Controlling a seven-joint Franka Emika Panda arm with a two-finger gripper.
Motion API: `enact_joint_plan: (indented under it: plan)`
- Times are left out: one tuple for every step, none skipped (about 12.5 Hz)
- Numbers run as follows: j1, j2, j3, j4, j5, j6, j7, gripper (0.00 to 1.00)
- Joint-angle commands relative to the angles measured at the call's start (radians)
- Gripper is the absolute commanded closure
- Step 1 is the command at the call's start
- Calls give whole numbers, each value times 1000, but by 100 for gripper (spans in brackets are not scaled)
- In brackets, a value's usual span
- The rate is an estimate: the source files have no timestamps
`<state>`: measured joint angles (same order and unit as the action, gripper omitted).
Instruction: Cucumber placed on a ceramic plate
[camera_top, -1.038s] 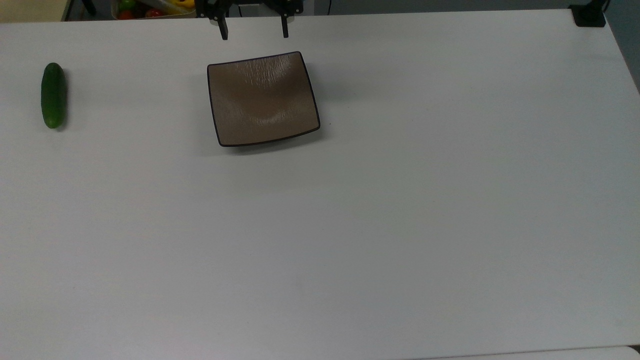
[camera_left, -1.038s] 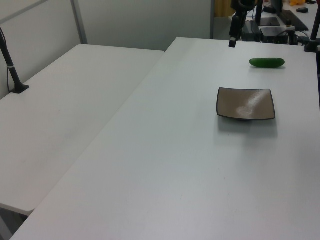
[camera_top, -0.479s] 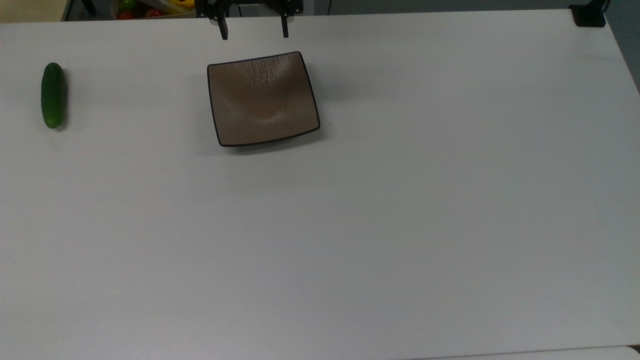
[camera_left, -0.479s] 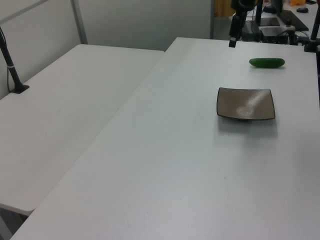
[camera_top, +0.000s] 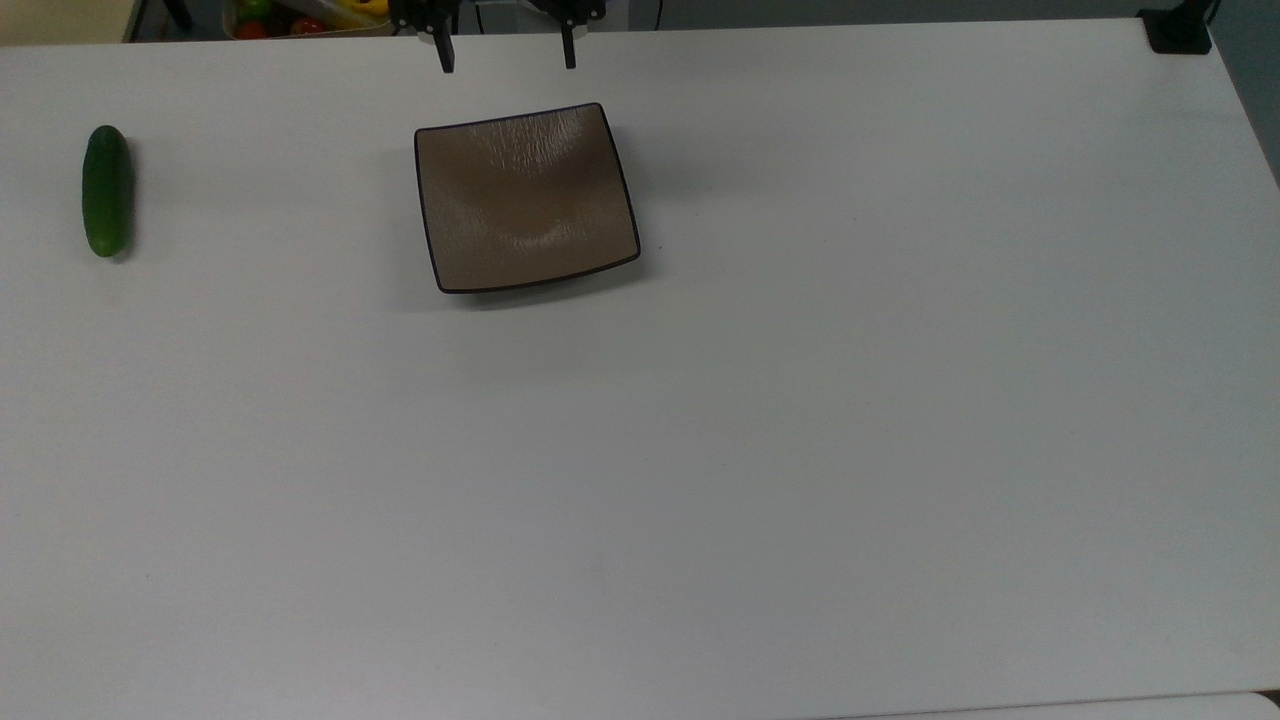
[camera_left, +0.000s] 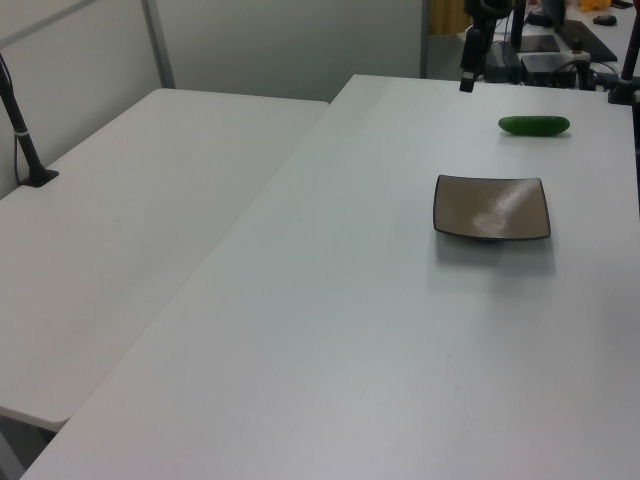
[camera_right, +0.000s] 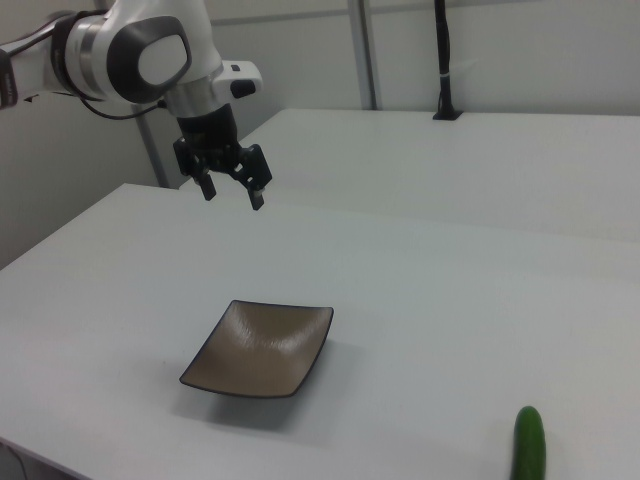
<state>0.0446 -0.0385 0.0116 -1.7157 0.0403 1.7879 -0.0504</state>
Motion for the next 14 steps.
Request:
enact_joint_plan:
  plan:
    - [-21,-29,-5,-4,20,-61,-105,0]
    - [-40,-35,-13,-4,20,-85,-212,0]
    - [-51,-35,-13,-2,20,-128,-280,0]
    - [-52,-35,-13,-2,18,-151,-295,0]
    - [-52,-35,-13,-1,18,-157,-293,0]
    - [-60,-35,-13,-1,12,-160,-293,0]
    - [-80,-35,-13,-1,7,-160,-301,0]
    - [-110,-34,-13,1,4,-147,-316,0]
    - [-144,-31,-13,4,-2,-142,-338,0]
    - [-175,-29,-13,4,-16,-131,-368,0]
    - [-210,-27,-13,4,-25,-102,-393,0]
    - [-236,-23,-16,2,-28,-81,-410,0]
    - [-256,-17,-31,-1,-34,-52,-427,0]
    - [-262,-6,-62,-2,-36,-16,-449,0]
